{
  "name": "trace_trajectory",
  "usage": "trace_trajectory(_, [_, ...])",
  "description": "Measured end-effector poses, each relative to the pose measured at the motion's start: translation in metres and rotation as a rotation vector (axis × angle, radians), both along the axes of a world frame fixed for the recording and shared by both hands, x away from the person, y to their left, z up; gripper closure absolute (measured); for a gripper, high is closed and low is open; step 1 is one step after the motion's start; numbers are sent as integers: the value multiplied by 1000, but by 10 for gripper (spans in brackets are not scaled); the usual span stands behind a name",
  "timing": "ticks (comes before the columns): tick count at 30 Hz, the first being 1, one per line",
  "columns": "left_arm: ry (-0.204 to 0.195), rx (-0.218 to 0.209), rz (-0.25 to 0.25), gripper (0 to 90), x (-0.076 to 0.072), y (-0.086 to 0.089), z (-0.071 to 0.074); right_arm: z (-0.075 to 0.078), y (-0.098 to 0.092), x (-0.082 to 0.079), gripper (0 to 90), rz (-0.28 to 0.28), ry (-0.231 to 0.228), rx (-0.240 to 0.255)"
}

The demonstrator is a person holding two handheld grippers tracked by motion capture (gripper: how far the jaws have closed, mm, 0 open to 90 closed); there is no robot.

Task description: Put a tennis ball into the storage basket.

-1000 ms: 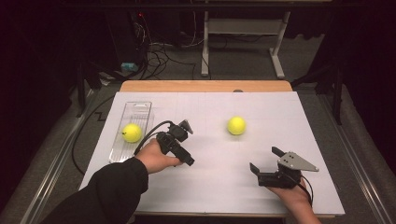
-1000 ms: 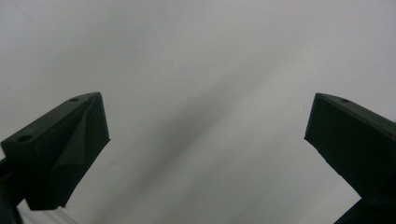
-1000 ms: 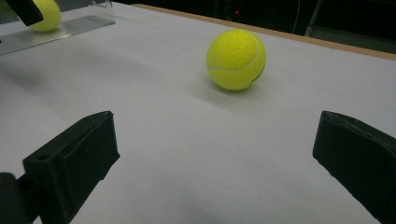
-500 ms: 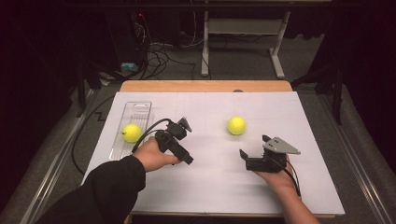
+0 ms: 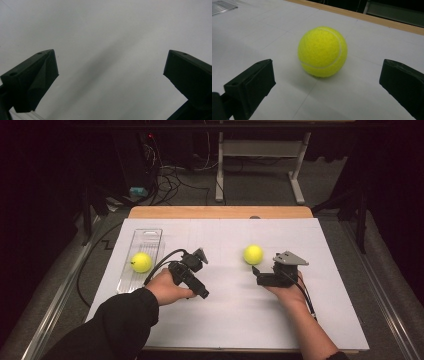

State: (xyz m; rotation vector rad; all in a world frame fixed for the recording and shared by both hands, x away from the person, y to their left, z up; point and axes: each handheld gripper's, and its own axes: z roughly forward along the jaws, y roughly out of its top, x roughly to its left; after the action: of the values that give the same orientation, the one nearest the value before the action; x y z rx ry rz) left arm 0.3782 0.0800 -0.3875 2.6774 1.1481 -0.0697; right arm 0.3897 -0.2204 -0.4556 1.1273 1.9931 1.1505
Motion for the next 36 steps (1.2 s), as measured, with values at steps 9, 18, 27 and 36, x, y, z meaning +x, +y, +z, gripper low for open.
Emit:
trace_trajectory(9, [-2,-9,-9,1,0,1,1,1,17,28,24,-10,47,-28])
trace_trajectory(18, [-1,-23,-14,5,-1,4,3,-6,31,51,112,-5,135,-76])
trace_trajectory(27, [-6,-28,-15,5,-2,4,4,-8,28,56,262,8,186,-65])
trace_trajectory(36, [2,-19,-21,5,-2,3,5,4,27,40,267,13,119,-68])
